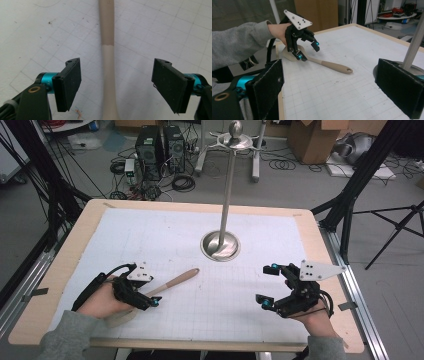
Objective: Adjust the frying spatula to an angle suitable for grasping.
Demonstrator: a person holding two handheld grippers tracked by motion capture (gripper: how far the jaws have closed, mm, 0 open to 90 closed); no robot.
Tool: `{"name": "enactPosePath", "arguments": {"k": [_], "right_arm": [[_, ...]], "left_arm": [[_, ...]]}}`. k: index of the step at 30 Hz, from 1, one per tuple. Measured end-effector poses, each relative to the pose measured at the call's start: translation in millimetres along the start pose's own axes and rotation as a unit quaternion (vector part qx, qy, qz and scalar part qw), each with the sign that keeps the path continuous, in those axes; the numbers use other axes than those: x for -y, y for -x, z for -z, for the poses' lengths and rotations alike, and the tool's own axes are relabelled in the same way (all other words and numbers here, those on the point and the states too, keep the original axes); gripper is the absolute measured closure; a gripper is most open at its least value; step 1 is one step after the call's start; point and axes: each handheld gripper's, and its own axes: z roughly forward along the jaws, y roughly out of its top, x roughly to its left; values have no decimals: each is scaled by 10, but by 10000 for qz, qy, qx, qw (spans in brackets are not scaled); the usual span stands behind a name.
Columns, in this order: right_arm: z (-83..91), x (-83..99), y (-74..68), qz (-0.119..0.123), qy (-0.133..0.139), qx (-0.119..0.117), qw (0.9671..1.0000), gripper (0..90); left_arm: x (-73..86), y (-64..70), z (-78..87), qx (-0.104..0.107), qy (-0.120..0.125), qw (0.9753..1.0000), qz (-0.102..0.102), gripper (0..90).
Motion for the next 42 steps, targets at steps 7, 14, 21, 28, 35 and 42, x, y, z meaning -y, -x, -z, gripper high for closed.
{"name": "enactPosePath", "arguments": {"k": [7, 14, 21, 28, 35, 42], "right_arm": [[2, -2, -3, -26, 6, -2, 10000, 75], [3, -2, -6, 4, 8, -8, 10000, 75], [3, 6, -12, -30, -27, -10, 10000, 75], [8, 11, -17, -34, -37, 0, 10000, 75], [12, 16, -18, -51, -42, 5, 10000, 75], [4, 20, -12, -22, -46, 9, 10000, 75]], "left_arm": [[26, -6, 4, 11, -215, 9997, -66, 258], [35, -8, -7, -26, -392, 9992, -106, 320], [56, -27, -25, -23, -556, 9983, -179, 419], [73, -60, -33, 36, -585, 9983, -21, 464], [88, -115, -21, 13, -638, 9978, 178, 499], [107, -119, -32, 16, -708, 9971, 272, 535]]}}
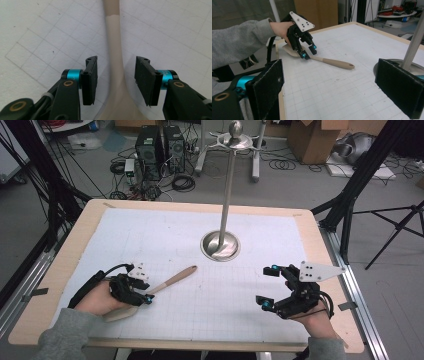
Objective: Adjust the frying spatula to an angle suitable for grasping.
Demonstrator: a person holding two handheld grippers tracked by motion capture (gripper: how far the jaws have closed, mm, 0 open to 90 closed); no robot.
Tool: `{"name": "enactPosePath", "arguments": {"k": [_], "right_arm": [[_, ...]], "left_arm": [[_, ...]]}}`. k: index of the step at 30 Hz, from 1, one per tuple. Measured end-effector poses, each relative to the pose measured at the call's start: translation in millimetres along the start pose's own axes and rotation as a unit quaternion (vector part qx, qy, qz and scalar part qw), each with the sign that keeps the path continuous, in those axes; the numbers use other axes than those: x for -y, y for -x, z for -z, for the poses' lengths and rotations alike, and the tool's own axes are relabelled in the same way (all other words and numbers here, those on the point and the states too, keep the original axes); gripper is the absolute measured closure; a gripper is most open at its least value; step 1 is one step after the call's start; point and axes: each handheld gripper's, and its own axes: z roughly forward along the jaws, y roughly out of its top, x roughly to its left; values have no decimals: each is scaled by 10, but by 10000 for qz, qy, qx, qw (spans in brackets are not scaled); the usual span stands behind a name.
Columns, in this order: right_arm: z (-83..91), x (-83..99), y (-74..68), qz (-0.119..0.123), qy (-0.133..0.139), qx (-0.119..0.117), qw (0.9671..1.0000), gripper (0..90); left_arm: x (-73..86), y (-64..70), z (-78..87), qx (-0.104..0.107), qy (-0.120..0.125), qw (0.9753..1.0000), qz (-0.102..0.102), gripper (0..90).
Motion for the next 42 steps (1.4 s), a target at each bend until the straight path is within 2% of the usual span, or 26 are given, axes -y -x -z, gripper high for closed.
{"name": "enactPosePath", "arguments": {"k": [5, 13, 20, 23, 27, 33, 39, 41, 42], "right_arm": [[1, -2, -6, -26, -15, -20, 10000, 75], [-5, 1, -7, -28, -30, -9, 10000, 75], [-9, 2, -9, -31, -40, -17, 10000, 75], [-10, 1, -9, -28, -37, -16, 10000, 75], [-17, 0, -10, -27, -34, -12, 10000, 75], [-30, 3, 1, 23, -56, -13, 10000, 75], [-5, 1, 0, -28, -21, 16, 10000, 75], [2, 0, -2, -36, -14, 9, 10000, 75], [2, -1, 5, 19, 5, 24, 10000, 75]], "left_arm": [[0, 0, -7, 29, -25, 10000, 13, 561], [3, -2, -11, 100, -14, 9999, 140, 628], [13, 2, -8, 116, 11, 9999, 96, 667], [2, -2, -14, 39, 5, 9995, 305, 759], [4, 0, -11, 16, -3, 9993, 378, 765], [4, -1, -12, 18, 18, 9995, 319, 769], [8, -25, -4, 80, 11, 9995, 320, 769], [7, -24, -5, 95, 30, 9992, 375, 769], [6, -26, -2, 97, 33, 9993, 363, 769]]}}
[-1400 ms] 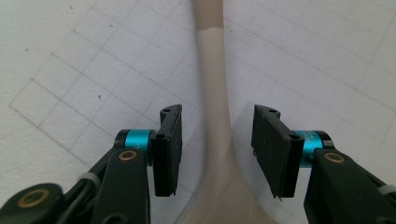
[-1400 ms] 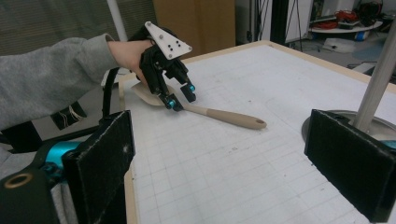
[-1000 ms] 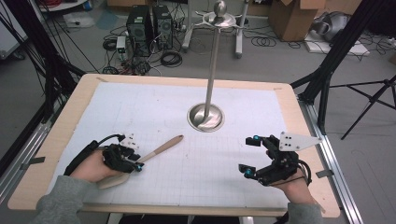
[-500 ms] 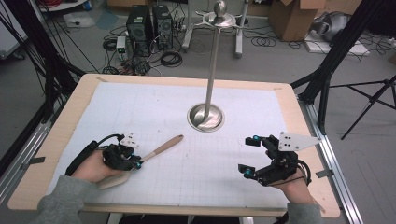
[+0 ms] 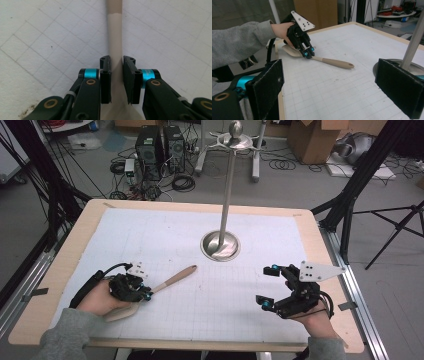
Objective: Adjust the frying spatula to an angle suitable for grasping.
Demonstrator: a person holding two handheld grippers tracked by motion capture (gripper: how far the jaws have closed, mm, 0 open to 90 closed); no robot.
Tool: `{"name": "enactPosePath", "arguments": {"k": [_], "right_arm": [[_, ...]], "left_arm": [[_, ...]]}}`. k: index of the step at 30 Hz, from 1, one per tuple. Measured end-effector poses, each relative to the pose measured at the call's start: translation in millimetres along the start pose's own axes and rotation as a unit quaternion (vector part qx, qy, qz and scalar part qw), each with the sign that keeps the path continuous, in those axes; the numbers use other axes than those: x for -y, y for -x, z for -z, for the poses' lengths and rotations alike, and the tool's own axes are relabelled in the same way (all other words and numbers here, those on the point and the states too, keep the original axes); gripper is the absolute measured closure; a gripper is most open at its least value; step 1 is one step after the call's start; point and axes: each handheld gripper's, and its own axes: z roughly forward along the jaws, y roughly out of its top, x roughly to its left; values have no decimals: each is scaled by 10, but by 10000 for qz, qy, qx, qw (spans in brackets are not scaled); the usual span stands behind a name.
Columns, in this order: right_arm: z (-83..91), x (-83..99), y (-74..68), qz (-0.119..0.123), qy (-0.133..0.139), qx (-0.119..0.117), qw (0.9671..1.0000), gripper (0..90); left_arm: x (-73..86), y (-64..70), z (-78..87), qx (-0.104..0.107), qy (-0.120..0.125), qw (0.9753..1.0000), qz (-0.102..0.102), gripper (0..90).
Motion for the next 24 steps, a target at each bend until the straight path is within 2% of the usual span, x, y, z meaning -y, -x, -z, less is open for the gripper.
{"name": "enactPosePath", "arguments": {"k": [4, 5, 8, 16, 24], "right_arm": [[1, 0, -2, -12, 3, -4, 10000, 75], [0, 1, -1, -19, -4, 2, 10000, 75], [-13, 13, 4, -42, -32, -1, 10000, 75], [-7, 19, 3, -67, -30, 15, 10000, 75], [-11, 28, 3, -45, -60, 31, 10000, 75]], "left_arm": [[-15, -1, 24, -139, 163, 9998, -60, 769], [-23, -7, 32, -96, 212, 9997, 15, 769], [-33, -1, 53, -27, 340, 9994, -11, 769], [-69, 0, 110, -82, 533, 9985, -46, 769], [-108, -2, 171, -55, 701, 9975, 15, 769]]}}
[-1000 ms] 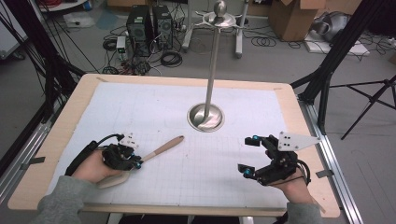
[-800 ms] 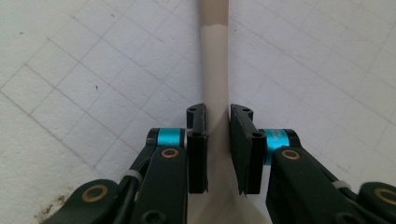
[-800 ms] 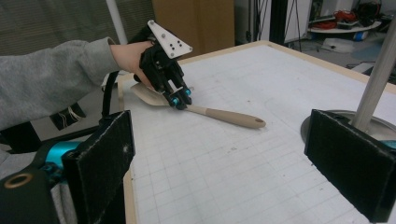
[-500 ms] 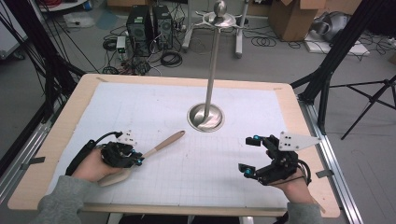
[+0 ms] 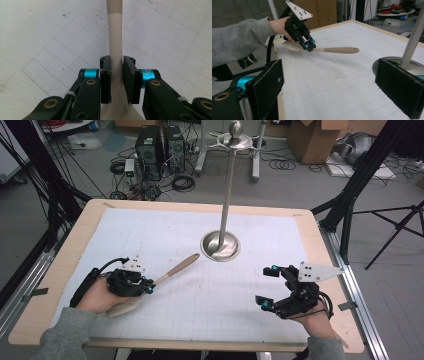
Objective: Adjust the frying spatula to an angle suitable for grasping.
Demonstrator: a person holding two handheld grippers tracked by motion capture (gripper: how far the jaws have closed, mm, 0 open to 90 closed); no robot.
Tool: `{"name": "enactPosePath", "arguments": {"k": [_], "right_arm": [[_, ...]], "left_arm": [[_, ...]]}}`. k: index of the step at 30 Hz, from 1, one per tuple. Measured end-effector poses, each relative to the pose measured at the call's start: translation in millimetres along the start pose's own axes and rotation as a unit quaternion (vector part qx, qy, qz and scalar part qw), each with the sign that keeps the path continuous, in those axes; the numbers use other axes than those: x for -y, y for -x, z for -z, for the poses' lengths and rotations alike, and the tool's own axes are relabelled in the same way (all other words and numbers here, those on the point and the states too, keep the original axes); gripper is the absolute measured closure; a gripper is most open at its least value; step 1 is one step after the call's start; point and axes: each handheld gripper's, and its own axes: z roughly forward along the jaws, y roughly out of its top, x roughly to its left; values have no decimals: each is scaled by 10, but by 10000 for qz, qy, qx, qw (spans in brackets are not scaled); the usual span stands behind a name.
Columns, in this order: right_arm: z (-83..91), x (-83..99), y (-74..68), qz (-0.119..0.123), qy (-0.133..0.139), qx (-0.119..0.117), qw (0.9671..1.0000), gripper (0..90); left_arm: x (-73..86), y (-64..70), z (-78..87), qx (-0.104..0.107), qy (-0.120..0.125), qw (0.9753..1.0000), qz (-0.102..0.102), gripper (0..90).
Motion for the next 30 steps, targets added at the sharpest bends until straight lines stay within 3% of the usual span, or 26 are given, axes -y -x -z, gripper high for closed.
{"name": "enactPosePath", "arguments": {"k": [6, 11, 18, 24, 30], "right_arm": [[9, 7, -3, -16, -15, 11, 10000, 75], [11, 22, 9, -45, -26, 33, 10000, 75], [15, 24, -2, -63, 7, 38, 10000, 75], [-10, 36, -9, -77, -27, 7, 10000, 75], [-22, 33, -13, -78, -50, 9, 10000, 75]], "left_arm": [[-53, -23, 105, -114, 272, 9995, 59, 770], [-78, -59, 179, -80, 474, 9988, 127, 771], [-93, -77, 245, -177, 574, 9981, 150, 770], [-138, -86, 372, -124, 874, 9958, 238, 771], [-190, -125, 439, -229, 860, 9959, 171, 770]]}}
